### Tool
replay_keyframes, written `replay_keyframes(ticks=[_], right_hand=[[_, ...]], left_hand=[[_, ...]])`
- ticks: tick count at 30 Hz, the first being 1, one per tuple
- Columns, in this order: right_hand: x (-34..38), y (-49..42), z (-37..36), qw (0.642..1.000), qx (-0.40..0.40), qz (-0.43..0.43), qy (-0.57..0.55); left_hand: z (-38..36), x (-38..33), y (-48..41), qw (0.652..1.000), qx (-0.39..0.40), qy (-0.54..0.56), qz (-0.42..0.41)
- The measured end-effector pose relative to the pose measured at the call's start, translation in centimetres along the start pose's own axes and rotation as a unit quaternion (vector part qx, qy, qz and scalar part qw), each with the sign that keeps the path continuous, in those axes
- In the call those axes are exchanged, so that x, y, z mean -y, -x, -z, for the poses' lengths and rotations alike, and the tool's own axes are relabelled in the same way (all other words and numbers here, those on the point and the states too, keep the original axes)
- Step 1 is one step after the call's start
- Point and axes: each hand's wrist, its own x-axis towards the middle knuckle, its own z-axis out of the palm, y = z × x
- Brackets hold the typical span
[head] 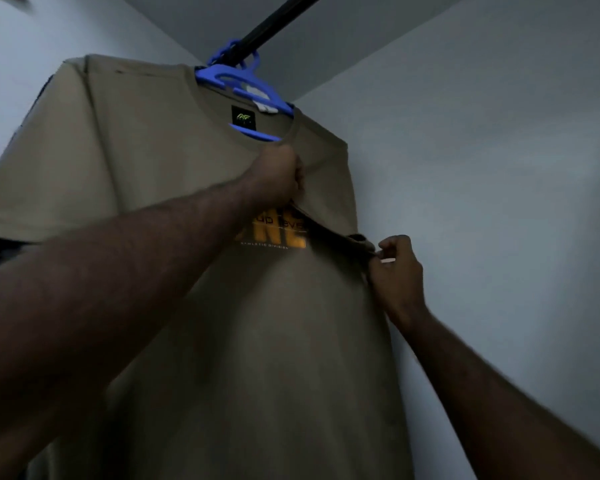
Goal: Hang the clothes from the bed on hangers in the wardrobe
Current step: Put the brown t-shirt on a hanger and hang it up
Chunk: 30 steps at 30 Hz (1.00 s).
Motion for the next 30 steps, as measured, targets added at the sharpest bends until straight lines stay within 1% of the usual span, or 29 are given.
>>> replay_keyframes(ticks=[2, 3, 4, 7, 10, 12, 13, 16, 18, 20, 23, 25, 27, 30], right_hand=[[-0.2, 0.1, -0.5, 0.988, 0.085, -0.095, -0.082], [-0.6, 0.3, -0.7, 0.978, 0.121, -0.135, -0.104], [-1.0, 0.5, -0.8, 0.971, 0.140, -0.158, -0.112], [-2.7, 1.8, -0.8, 0.961, 0.160, -0.187, -0.125], [-3.5, 4.1, -0.5, 0.959, 0.168, -0.196, -0.120], [-4.2, 5.3, -0.3, 0.956, 0.167, -0.205, -0.124], [-4.5, 6.0, -0.2, 0.955, 0.169, -0.212, -0.124], [-5.3, 7.5, 0.1, 0.950, 0.173, -0.224, -0.132], [-5.3, 8.3, 0.5, 0.941, 0.179, -0.244, -0.150], [-5.2, 8.7, 1.0, 0.933, 0.180, -0.266, -0.161], [-4.4, 8.9, 1.7, 0.929, 0.172, -0.284, -0.164], [-3.8, 8.9, 2.1, 0.929, 0.171, -0.287, -0.160], [-3.3, 9.1, 2.5, 0.928, 0.174, -0.289, -0.158], [-3.5, 9.4, 3.3, 0.935, 0.161, -0.288, -0.134]], left_hand=[[-0.3, 0.5, 1.1, 0.999, -0.026, -0.016, -0.012], [-0.5, 0.7, 2.0, 0.999, -0.041, -0.020, -0.014], [-0.7, 0.8, 3.1, 0.998, -0.059, -0.020, -0.018], [-0.6, 0.5, 7.8, 0.994, -0.102, 0.021, -0.027], [0.5, 0.3, 13.9, 0.989, -0.121, 0.089, -0.002], [1.5, 0.7, 18.6, 0.981, -0.152, 0.111, 0.035], [2.1, 1.2, 21.3, 0.976, -0.172, 0.118, 0.069], [3.1, 2.7, 28.5, 0.944, -0.232, 0.142, 0.188], [3.2, 3.5, 32.1, 0.923, -0.261, 0.126, 0.253], [3.1, 3.5, 34.0, 0.912, -0.253, 0.124, 0.298], [3.0, 3.0, 35.2, 0.913, -0.166, 0.143, 0.344], [2.9, 3.1, 35.3, 0.913, -0.139, 0.152, 0.351], [3.3, 3.3, 35.6, 0.899, -0.156, 0.178, 0.368], [4.0, 3.6, 36.2, 0.849, -0.225, 0.247, 0.409]])
